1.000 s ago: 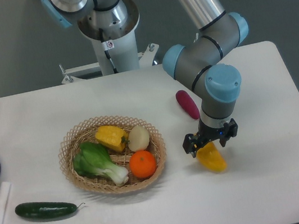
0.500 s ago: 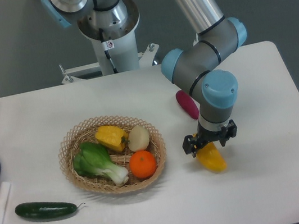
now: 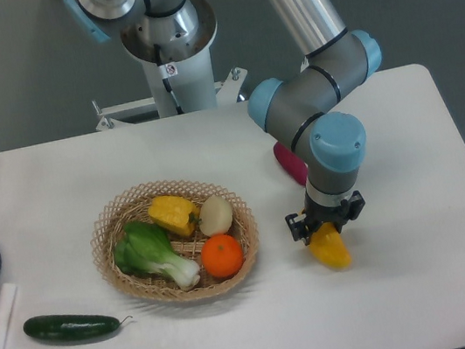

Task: Pick up the mango from the table
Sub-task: 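Close the gripper fingers around the yellow mango, then lift the grasped mango up off the table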

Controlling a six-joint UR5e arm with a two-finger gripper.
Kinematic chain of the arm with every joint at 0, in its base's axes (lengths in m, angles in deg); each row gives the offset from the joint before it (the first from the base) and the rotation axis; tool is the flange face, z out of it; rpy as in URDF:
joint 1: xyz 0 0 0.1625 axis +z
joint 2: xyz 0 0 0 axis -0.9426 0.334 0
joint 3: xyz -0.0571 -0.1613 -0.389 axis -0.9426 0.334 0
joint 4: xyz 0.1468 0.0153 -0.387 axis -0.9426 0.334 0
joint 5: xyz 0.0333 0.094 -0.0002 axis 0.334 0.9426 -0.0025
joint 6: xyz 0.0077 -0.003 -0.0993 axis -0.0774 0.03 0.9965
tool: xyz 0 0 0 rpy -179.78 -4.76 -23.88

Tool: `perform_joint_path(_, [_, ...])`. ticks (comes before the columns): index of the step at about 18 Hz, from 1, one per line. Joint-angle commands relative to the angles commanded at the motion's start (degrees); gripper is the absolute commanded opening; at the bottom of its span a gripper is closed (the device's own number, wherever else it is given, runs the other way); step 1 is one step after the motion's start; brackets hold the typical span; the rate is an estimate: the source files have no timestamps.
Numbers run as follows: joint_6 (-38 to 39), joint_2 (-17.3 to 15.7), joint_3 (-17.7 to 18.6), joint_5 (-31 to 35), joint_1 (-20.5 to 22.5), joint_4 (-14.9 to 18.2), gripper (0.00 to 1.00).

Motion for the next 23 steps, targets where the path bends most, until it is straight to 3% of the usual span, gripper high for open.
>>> perform_joint_path(5, [0.00, -0.35, -1.84, 0.09, -1.76, 0.09, 0.49])
perform_joint_path(12, [-0.35, -6.41, -8.17, 1.85, -2.02, 0.00, 0.50])
perform_joint_path(16, [-0.35, -10.36, -11.33, 1.41, -2.20, -1.67, 0.49])
perform_joint_path(20, [-0.44, -13.53, -11.25, 1.41, -2.20, -1.67, 0.49])
perform_joint_path(23, [-1.22, -13.54, -11.34, 1.32, -2.20, -1.67, 0.50])
